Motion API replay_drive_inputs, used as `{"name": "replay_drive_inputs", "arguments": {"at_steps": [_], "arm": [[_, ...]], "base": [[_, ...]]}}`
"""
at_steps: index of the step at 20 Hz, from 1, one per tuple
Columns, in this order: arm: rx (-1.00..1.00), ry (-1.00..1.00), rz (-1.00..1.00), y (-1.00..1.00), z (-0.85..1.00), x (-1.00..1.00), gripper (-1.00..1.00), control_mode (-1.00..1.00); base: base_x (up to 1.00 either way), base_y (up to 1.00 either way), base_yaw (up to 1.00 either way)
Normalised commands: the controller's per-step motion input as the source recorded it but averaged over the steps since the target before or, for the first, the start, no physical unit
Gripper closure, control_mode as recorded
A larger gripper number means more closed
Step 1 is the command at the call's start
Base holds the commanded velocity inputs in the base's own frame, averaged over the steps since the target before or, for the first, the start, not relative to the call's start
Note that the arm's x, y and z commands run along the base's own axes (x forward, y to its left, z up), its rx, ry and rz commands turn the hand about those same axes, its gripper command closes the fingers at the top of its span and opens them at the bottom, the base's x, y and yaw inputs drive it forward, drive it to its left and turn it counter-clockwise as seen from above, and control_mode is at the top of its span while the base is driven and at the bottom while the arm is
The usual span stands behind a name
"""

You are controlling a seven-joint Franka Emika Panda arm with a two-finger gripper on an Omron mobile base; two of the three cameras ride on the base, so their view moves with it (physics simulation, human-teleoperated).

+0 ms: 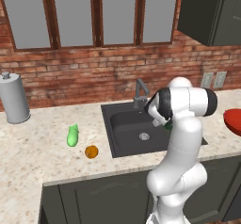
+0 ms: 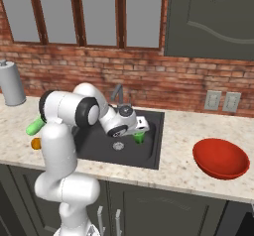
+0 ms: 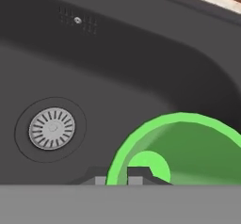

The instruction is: Remove the corn and orange from the sink. Then move the bowl and cup from the counter to the sink for washing.

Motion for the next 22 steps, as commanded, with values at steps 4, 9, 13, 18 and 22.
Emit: {"name": "replay_drive_inputs", "arguments": {"at_steps": [4,9,13,18,22], "arm": [[0.0,0.0,0.07,-0.12,-0.17,0.21,1.0,-1.0],[0.0,0.0,0.08,-0.15,-0.18,0.2,1.0,-1.0],[0.0,0.0,0.08,-0.13,-0.21,0.22,1.0,-1.0],[0.0,0.0,0.07,-0.1,-0.21,0.24,1.0,-1.0],[0.0,0.0,0.05,-0.03,-0.2,0.26,1.0,-1.0]], "base": [[0.0,0.0,0.0],[0.0,0.0,0.0],[0.0,0.0,0.0],[0.0,0.0,0.0],[0.0,0.0,0.0]]}}
